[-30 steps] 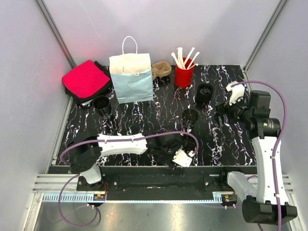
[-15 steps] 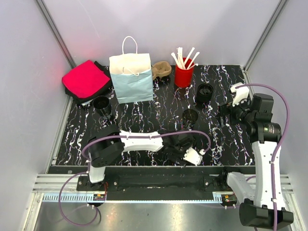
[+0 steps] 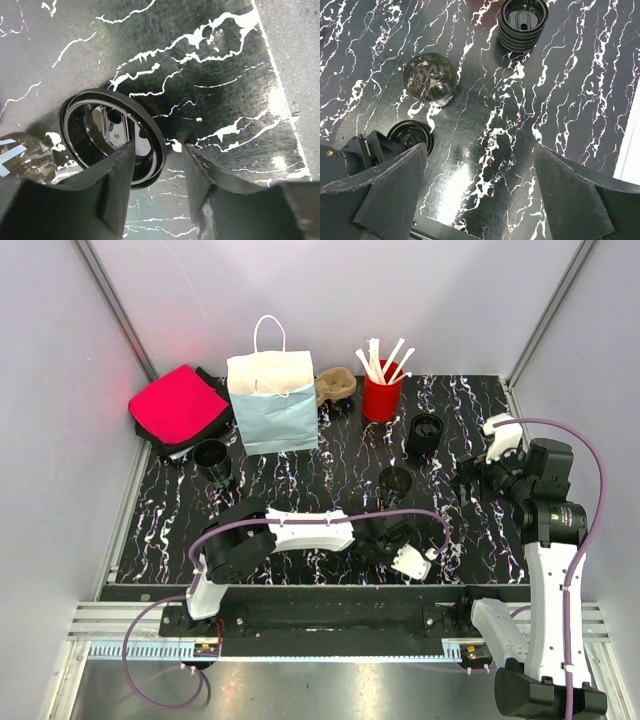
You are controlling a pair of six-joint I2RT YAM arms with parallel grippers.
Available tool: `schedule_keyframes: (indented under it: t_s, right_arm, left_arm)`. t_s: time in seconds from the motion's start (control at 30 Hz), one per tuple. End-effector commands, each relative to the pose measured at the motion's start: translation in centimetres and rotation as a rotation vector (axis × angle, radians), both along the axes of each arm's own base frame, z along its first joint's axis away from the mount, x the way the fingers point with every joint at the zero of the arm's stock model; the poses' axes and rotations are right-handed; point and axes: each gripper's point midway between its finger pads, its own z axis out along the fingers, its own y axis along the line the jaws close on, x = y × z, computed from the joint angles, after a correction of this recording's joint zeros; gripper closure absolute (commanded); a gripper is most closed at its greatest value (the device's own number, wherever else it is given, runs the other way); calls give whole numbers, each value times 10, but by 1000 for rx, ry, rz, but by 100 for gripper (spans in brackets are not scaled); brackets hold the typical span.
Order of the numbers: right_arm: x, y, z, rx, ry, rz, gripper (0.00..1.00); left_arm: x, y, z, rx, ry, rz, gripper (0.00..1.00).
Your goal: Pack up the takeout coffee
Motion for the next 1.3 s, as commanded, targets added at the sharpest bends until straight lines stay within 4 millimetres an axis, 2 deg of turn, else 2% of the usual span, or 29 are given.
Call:
schedule_keyframes:
  t_s: [0.0, 0.1, 0.13, 0.33, 0.43, 0.47, 0.53, 0.6, 0.63, 0.7, 0.73, 0.77, 0.83, 0.87, 0.93, 0.97, 1.03, 1.07, 1.1, 1.17, 1.2, 1.27]
  right_arm:
    - [4, 0, 16, 6, -63, -8, 8]
    - [4, -1, 20, 3, -71, -8, 8]
    - [4, -1, 20, 4, -71, -9, 8]
    - [4, 0, 28, -6, -73, 9, 8]
    - [3, 3, 33, -21, -77, 43, 8]
    - [2, 4, 39, -28, -88, 57, 8]
    - [-6, 13, 41, -49, -98, 139, 8]
    - [-15, 22, 50, -55, -137, 205, 7]
    - [-17, 23, 52, -80, -154, 231, 7]
    - [-19, 26, 57, -90, -170, 263, 6]
    - [-19, 26, 57, -101, -170, 276, 6]
    - [-20, 27, 62, -106, -183, 284, 6]
    - [-20, 31, 67, -106, -202, 316, 6]
    - [-21, 36, 70, -94, -212, 341, 6]
    - [-24, 41, 77, -93, -241, 380, 4]
    - [-27, 49, 80, -72, -253, 421, 3]
    - [-32, 57, 83, -76, -276, 492, 1]
    - [-36, 64, 85, -62, -295, 542, 1]
    - [-35, 66, 86, -83, -321, 578, 1]
    - [-35, 72, 84, -77, -349, 637, 3]
    - [-32, 73, 85, -97, -380, 661, 5]
    - [-30, 78, 83, -92, -403, 706, 8]
  left_arm:
    - [-6, 1, -6, 44, 28, -27, 60]
    - [-9, 3, -7, 62, 44, -30, 72]
    - [-10, 5, -8, 68, 49, -30, 79]
    - [-13, 3, 10, 39, 71, -5, 93]
    - [-18, 0, 35, -7, 102, 10, 95]
    - [-20, -1, 51, -39, 108, 9, 95]
    - [-30, 0, 70, -68, 171, 16, 95]
    - [-32, 0, 106, -141, 235, 37, 95]
    - [-43, 3, 124, -174, 309, 19, 95]
    - [-39, 8, 151, -231, 386, 51, 95]
    - [-47, 11, 162, -250, 448, 31, 95]
    - [-44, 17, 179, -289, 472, 48, 95]
    - [-52, 25, 203, -342, 533, 23, 95]
    - [-47, 31, 209, -359, 559, 37, 95]
    - [-53, 39, 229, -406, 617, 9, 95]
    - [-47, 45, 233, -423, 643, 27, 95]
    - [-51, 52, 249, -466, 717, -10, 94]
    - [-44, 57, 252, -483, 762, 16, 95]
    - [-47, 59, 262, -515, 823, -23, 94]
    - [-39, 66, 268, -535, 923, -1, 95]
    - [-43, 69, 277, -557, 986, -49, 94]
    - [-36, 73, 277, -545, 1101, -15, 94]
